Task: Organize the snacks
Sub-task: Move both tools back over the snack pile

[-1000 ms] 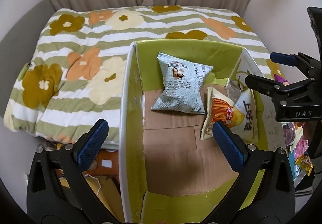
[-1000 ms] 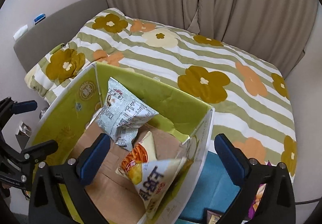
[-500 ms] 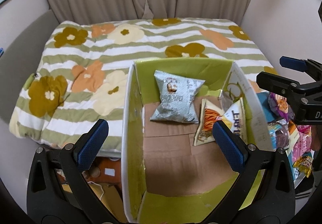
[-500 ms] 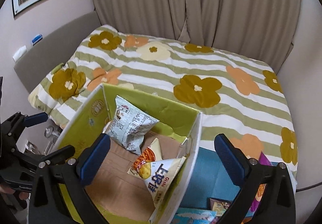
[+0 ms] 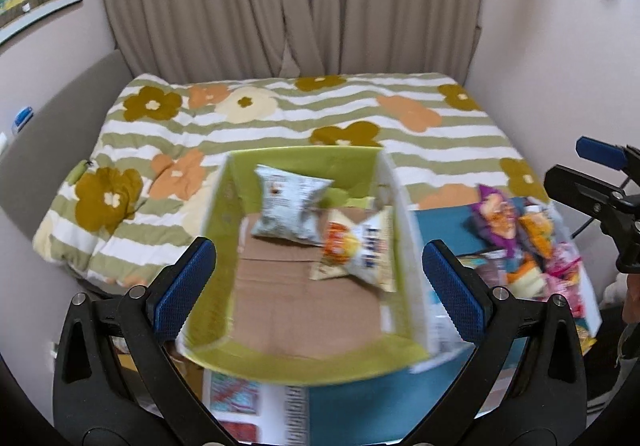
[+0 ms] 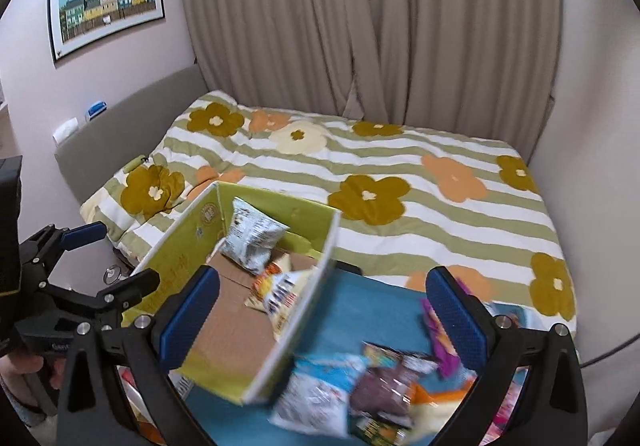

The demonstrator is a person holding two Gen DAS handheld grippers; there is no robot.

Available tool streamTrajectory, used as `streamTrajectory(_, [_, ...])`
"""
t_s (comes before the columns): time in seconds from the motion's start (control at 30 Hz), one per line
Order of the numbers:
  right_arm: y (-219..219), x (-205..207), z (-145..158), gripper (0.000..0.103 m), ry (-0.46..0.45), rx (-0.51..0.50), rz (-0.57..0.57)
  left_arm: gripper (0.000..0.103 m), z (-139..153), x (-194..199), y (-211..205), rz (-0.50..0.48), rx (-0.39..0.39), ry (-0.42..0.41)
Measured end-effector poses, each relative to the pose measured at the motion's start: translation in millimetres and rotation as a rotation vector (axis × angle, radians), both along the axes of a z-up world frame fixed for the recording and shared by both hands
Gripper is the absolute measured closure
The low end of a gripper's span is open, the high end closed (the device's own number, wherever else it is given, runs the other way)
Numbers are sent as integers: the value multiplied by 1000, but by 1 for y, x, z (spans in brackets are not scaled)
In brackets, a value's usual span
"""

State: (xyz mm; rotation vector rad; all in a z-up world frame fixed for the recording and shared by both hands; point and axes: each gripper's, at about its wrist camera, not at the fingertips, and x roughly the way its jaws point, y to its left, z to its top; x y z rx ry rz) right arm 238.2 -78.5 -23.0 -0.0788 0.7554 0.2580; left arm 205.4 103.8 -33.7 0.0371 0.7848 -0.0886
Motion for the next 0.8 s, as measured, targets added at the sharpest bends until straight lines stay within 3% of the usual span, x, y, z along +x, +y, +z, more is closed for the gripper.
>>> streamTrajectory(0.2, [-69,-52,11,0,-33,-11,-58,1,1,-41,-63,-44,-10,-13])
streamTrajectory(0.4, [-132,-89,3,0,-12,-3,-116,1,-14,-76,-116,-71,-28,21])
streamTrajectory(0.53, [-169,-108,-14,0,29,6,-154,1,-36,-96,-144,-82,-30,74])
streamTrajectory(0.8, [-213,-139,-69,0,138,39,-193,1,-110,-120,-184,-117,-13,258])
